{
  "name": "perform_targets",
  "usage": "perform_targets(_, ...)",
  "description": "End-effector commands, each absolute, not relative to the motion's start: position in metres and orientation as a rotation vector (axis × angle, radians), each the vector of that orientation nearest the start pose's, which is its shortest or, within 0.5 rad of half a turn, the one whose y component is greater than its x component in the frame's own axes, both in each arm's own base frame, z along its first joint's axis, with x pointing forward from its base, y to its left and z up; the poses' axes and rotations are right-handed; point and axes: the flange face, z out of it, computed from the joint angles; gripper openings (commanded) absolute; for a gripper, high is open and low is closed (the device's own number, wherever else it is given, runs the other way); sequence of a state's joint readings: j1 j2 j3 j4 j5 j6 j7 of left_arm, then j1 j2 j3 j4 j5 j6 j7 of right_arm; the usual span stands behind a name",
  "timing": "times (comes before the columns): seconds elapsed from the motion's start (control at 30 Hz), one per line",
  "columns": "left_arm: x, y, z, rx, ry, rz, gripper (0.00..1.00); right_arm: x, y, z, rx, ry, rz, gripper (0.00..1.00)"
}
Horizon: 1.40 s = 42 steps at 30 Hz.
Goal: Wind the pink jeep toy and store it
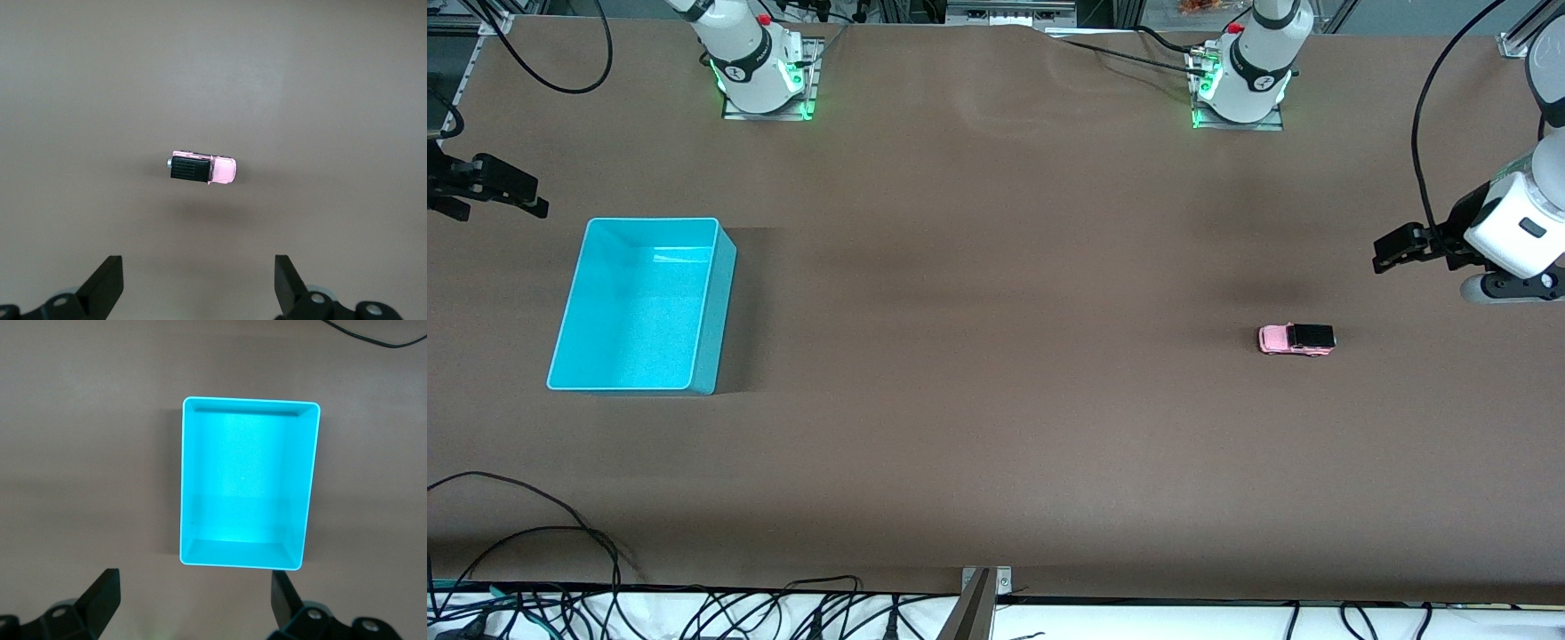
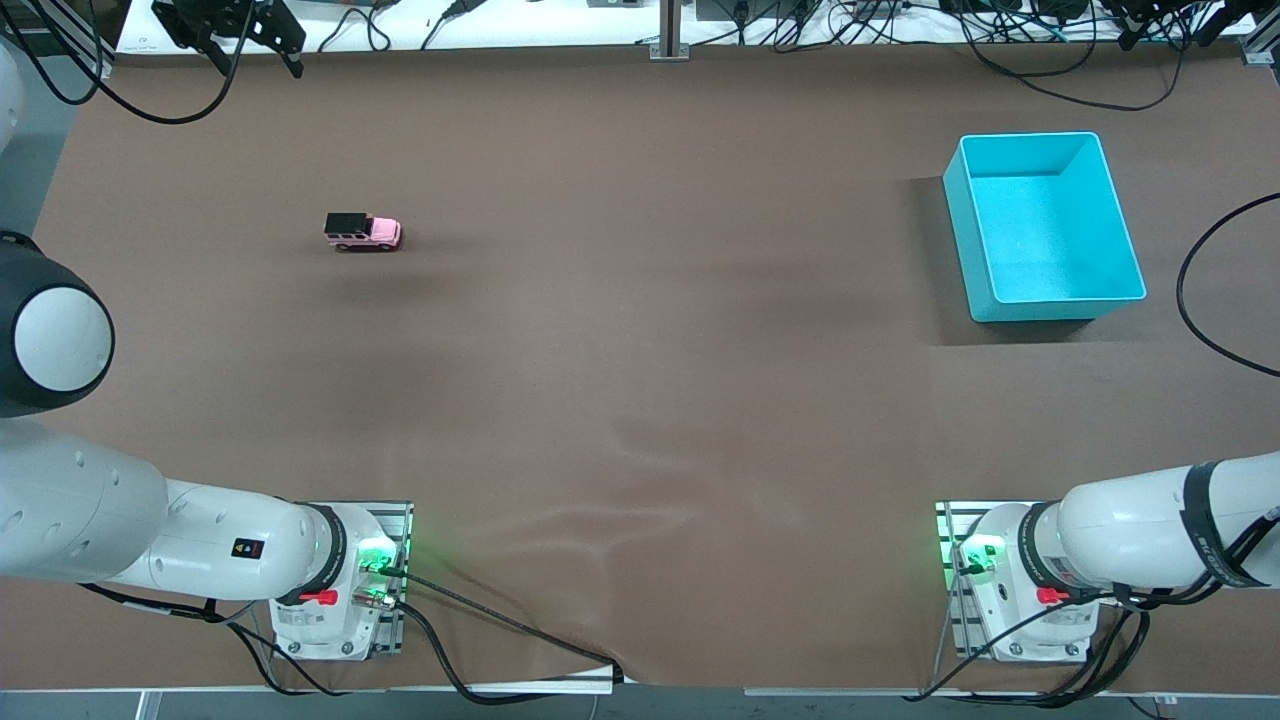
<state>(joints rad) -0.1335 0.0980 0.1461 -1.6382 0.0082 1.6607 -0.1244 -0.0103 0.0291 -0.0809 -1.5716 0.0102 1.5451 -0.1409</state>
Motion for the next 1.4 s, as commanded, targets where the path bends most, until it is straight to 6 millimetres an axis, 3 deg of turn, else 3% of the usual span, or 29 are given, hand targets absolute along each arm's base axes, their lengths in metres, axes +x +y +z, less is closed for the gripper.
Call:
perform_targets(0.0,0.591,0.007,0.535,-3.036,-0.485,0.121,1.00,0.556,-0.050,0.611,-3.129,-0.084,0.087,1.00)
perform_targets(0.53,0.612,0.039,0.463,-2.723,-1.287,0.238,1.00,0.556,-0.049,0.611,-3.129,-0.084,0.087,1.00)
perform_targets(0.73,0.623,0.054,0.422,-2.518,-1.662,0.261,1.00,0.556,-0.049,0.611,-3.127,-0.084,0.087,1.00)
perform_targets(1.03,0.636,0.055,0.370,-2.273,-1.947,0.219,1.00,0.556,-0.049,0.611,-3.127,-0.084,0.087,1.00)
perform_targets(1.37,0.619,0.055,0.308,-2.191,-2.083,0.195,1.00,0.556,-0.049,0.611,-3.127,-0.084,0.087,1.00)
